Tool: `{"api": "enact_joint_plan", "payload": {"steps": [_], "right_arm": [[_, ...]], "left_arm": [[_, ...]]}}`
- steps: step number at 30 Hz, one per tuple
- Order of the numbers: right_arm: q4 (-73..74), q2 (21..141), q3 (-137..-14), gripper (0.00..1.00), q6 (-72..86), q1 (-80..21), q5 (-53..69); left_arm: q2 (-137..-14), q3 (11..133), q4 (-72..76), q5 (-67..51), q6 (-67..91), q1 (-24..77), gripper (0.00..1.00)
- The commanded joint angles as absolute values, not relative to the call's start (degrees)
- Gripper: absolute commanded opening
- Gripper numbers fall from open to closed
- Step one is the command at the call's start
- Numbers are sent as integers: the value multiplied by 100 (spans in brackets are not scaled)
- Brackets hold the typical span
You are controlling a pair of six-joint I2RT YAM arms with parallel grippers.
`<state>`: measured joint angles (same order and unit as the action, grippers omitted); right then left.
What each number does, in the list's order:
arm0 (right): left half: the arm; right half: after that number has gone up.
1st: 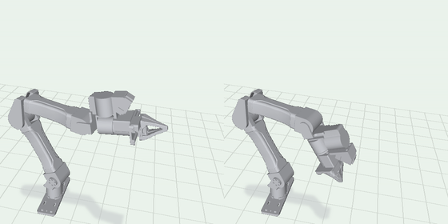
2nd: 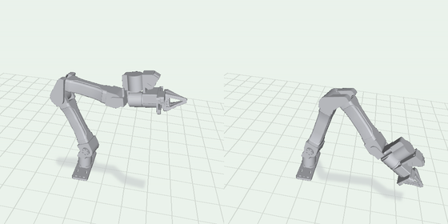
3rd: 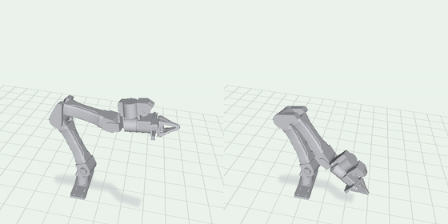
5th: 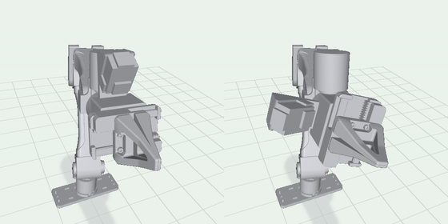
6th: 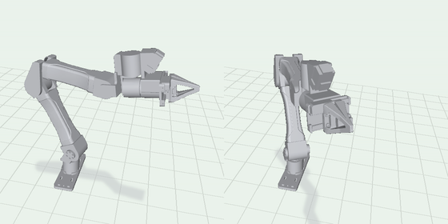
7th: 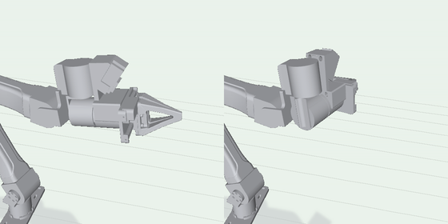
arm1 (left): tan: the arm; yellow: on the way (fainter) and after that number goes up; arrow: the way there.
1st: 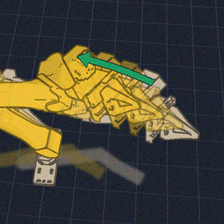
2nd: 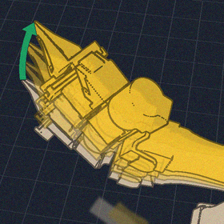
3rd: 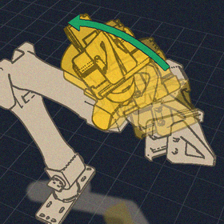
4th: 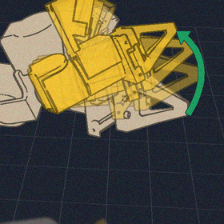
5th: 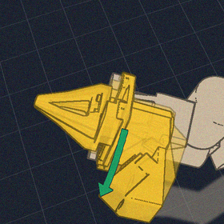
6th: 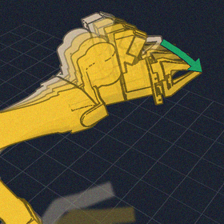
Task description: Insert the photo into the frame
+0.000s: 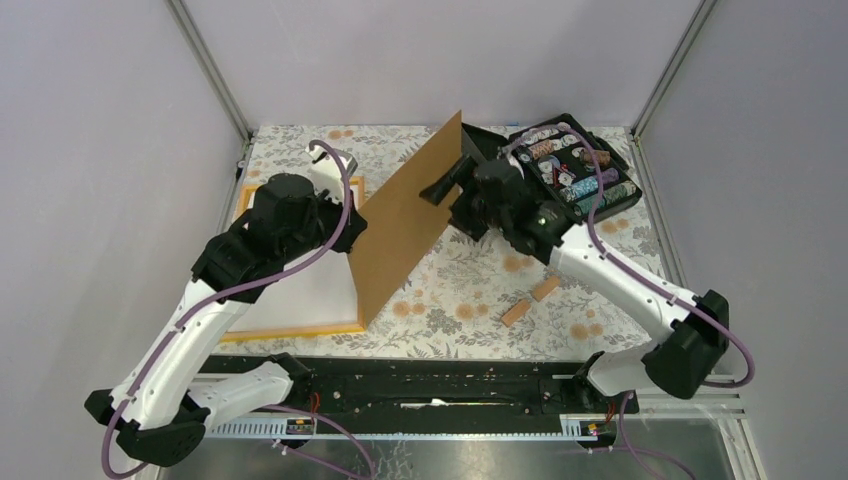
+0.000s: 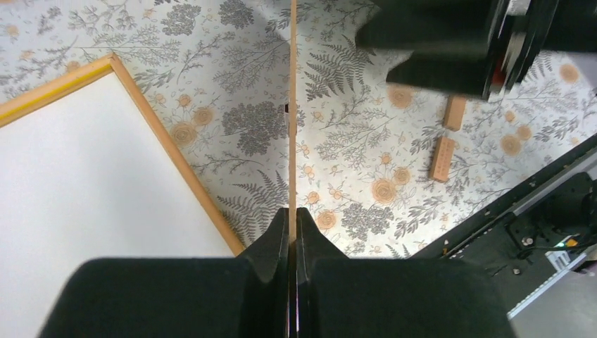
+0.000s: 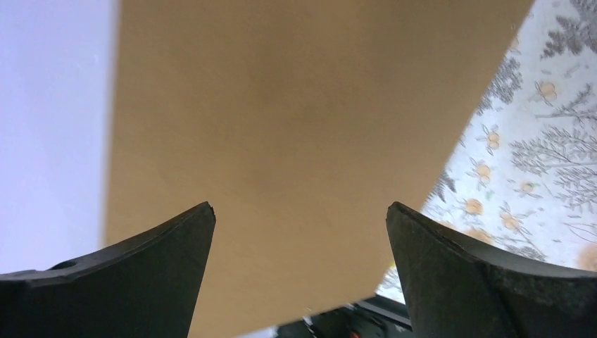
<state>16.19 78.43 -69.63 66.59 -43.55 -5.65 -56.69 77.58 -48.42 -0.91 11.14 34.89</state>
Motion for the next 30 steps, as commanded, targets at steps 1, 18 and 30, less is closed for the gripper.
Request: {"api": "enact_joint_plan", "payload": {"steps": [1,18,30], "right_arm": [[2964,8332,-8431,100,7272,-4433,-1618],[6098,11200,-13211,90,6786,-5179,-3835],[6455,11409,-13414,72,6695,-5439,-4464]], "left_arm": [[-5388,7842,-4473,533,768,3658,0],[-5038,7137,-4074,489,505,3831,0],[-4758,6598,-3687,-125,594,3847,0]]}}
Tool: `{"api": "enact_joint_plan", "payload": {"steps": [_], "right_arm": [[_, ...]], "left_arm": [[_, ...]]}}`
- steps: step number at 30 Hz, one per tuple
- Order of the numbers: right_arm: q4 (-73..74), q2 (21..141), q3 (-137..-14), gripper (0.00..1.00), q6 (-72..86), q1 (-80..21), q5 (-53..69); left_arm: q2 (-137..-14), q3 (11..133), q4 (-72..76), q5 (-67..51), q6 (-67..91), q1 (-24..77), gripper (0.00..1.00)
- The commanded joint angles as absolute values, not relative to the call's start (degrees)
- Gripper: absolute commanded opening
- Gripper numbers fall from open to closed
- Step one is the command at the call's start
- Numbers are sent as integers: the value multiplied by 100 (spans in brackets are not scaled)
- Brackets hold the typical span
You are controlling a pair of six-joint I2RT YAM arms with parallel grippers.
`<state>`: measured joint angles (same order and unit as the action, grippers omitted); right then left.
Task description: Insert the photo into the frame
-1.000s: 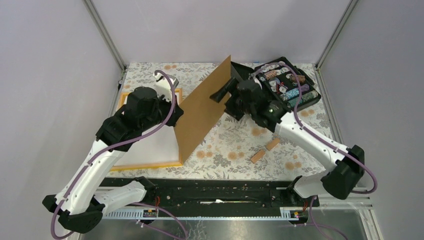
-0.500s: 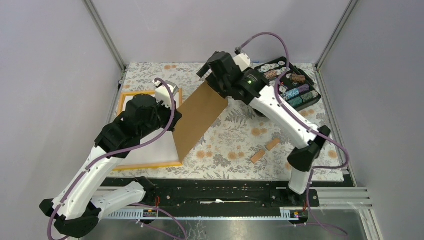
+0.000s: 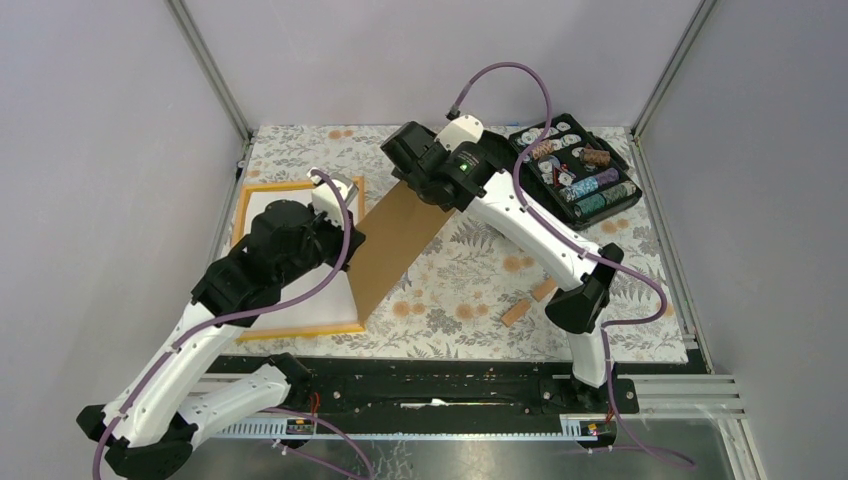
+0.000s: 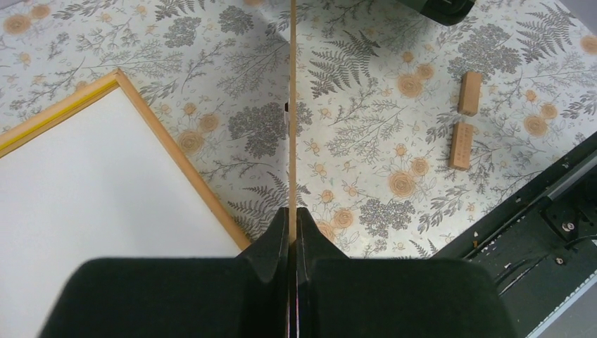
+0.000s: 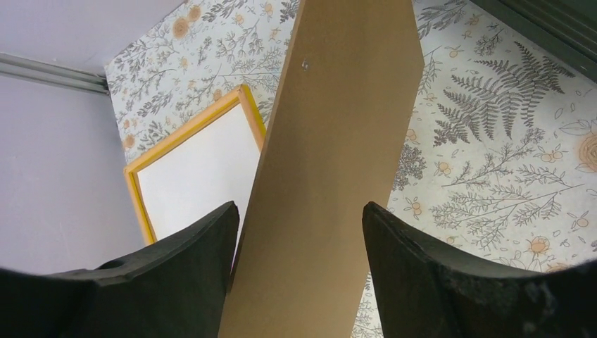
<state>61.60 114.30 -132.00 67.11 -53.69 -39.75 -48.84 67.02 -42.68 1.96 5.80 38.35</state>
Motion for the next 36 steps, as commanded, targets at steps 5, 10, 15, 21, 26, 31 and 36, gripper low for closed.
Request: {"api": "enact_joint_plan", "payload": {"steps": [5,10,15,21,26,31,36], "right_arm": [[6461,11327,-13184,67,6844,-5455,-4424],[6462,11246,-13107,62,6934,-5484,-4443],[6475,11261,-13061,59,6993,-5500,-4355],[6464,11158,-12804,56,7159,-5543,-4309],[6279,10948,-12392,55,7282,-5558,-4208],[5977,10537,-11734,54,7452,-5562,-4154],[5735,10169,-11158,54,7540,-5562,-4149]], "left_arm": [[-4557,6194,-3370,-671,933,3848,2],[-4469,5992,-3339,-793,988,3849,2],[-4357,5973,-3339,-788,920,3850,3],[-4243,6049,-3332,-878,757,3849,8],[-4310,6014,-3329,-1167,844,3848,16],[-4285,5871,-3276,-1422,892,3850,31],[-4196,5754,-3092,-1918,1040,3847,55]]}}
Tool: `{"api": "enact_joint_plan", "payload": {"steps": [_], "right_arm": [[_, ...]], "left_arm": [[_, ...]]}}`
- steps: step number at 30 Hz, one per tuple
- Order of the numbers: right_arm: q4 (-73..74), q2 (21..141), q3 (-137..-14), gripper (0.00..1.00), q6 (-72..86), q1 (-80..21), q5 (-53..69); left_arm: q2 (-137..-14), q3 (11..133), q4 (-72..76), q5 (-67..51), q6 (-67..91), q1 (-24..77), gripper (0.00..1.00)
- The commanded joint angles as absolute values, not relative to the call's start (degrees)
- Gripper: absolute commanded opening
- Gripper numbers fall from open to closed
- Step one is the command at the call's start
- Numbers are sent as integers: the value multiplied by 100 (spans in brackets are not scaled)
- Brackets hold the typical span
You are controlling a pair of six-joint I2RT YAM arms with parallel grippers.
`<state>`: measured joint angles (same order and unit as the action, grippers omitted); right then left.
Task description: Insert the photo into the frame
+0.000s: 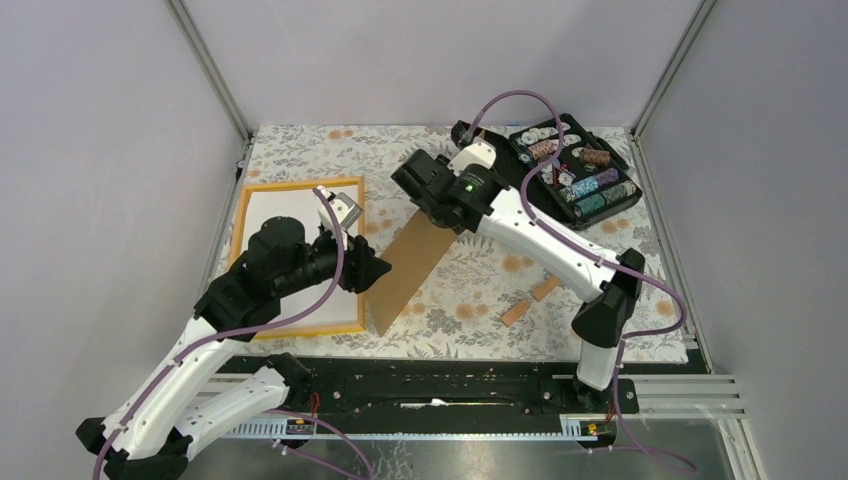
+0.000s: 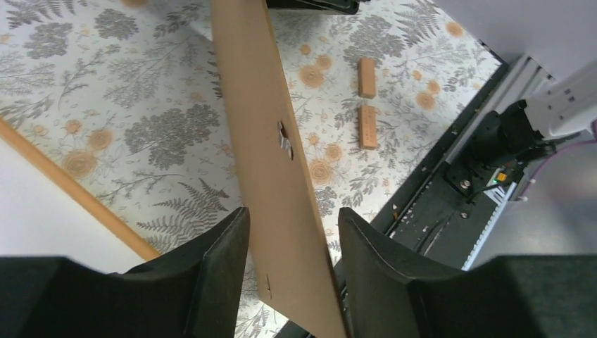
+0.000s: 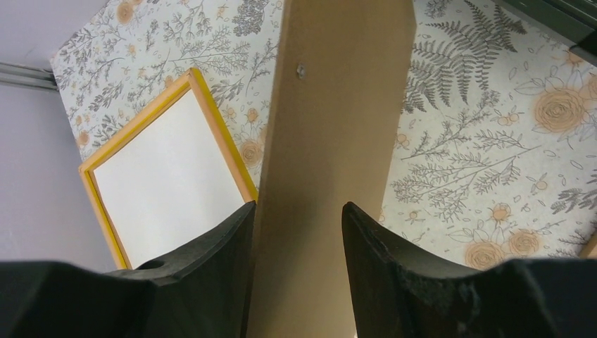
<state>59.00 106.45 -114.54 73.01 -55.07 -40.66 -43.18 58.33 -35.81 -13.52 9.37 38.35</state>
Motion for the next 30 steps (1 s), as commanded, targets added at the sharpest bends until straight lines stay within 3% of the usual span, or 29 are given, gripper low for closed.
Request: {"api": "enact_joint_plan", "payload": {"steps": [1,10,16,23,30], "right_arm": [[5727,10114,-11075,54,7549,-5563,-4148],[5399,9422,-9981,49,7407,-5554,-4107],[5230,8931,-9379,38,7420,-5555,-4037],[5217,8444,-8885,34,7409,-5556,-3894],[4116,7786,-7890,52,7203,-5552,-3829]], "left_arm": [[-4197,5749,-3034,-2012,1079,3845,59],[-4144,5999,-2964,-1767,1499,3841,98],[-4105,6312,-3189,-922,1755,3838,99],[-4118,6282,-3228,-656,1806,3841,99],[-4155,6194,-3170,-660,1881,3840,99]]}}
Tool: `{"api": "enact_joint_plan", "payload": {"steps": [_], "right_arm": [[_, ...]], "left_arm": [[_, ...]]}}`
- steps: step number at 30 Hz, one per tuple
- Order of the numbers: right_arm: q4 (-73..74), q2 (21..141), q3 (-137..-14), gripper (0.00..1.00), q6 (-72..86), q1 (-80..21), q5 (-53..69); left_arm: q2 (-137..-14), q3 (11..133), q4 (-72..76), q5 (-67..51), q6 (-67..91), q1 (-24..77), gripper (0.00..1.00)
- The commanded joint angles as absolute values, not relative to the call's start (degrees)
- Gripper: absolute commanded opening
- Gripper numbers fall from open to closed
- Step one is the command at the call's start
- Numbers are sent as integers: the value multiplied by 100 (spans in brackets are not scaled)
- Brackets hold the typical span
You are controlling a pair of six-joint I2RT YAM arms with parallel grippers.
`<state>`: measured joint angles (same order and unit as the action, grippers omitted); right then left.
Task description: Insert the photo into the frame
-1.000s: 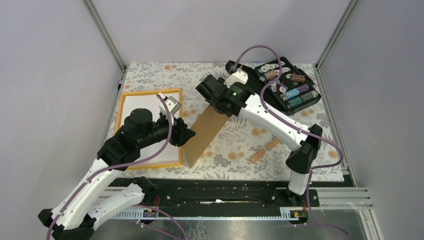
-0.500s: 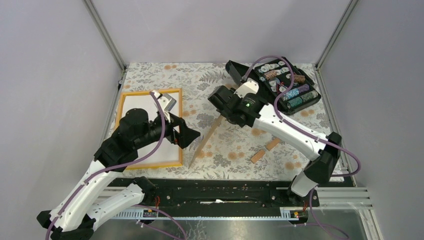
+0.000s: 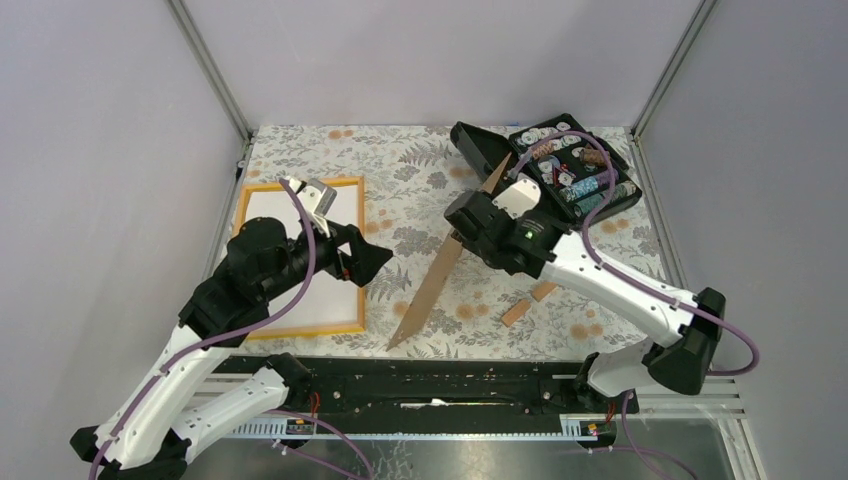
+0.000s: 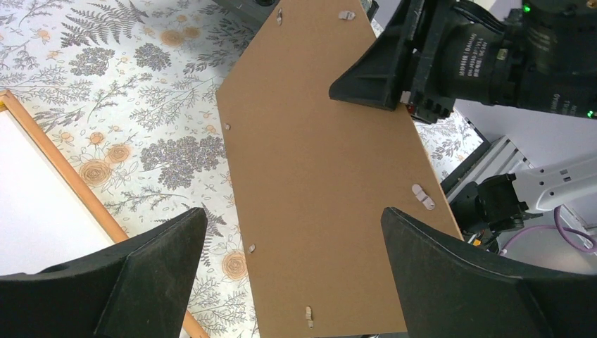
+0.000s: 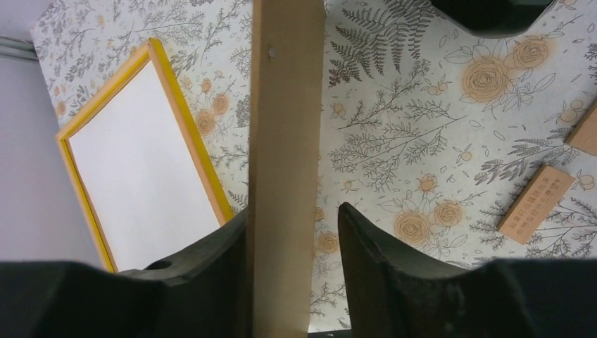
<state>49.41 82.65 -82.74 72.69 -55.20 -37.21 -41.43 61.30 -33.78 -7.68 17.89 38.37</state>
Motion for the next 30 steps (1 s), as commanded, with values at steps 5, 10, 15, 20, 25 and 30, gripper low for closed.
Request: {"api": "enact_joint_plan", "payload": {"steps": [5,10,15,20,25,30], "right_arm": [[3815,7599,-7682,63,7024,-5549,-3838],[3806,7616,-7653,63,6959,-5555,-3858],[3806,7611,-7584,55,6964,-5554,-3858],[3806,7556,-7428,17,7012,-5554,-3852],[3659,7388,-7154,0,6984,-5543,-3872],[2515,6913,-6497,0,6050,-5479,-3415]], "left_arm": [[-4177,6166,-3182,-649,1864,3840,99],[-4220,6086,-3164,-635,1863,3836,99],[-4237,6037,-3171,-603,1848,3841,99],[-4249,6021,-3213,-566,1831,3837,99],[-4262,5979,-3224,-504,1841,3841,99],[-4346,5906,-3246,-418,1917,3841,99]]}}
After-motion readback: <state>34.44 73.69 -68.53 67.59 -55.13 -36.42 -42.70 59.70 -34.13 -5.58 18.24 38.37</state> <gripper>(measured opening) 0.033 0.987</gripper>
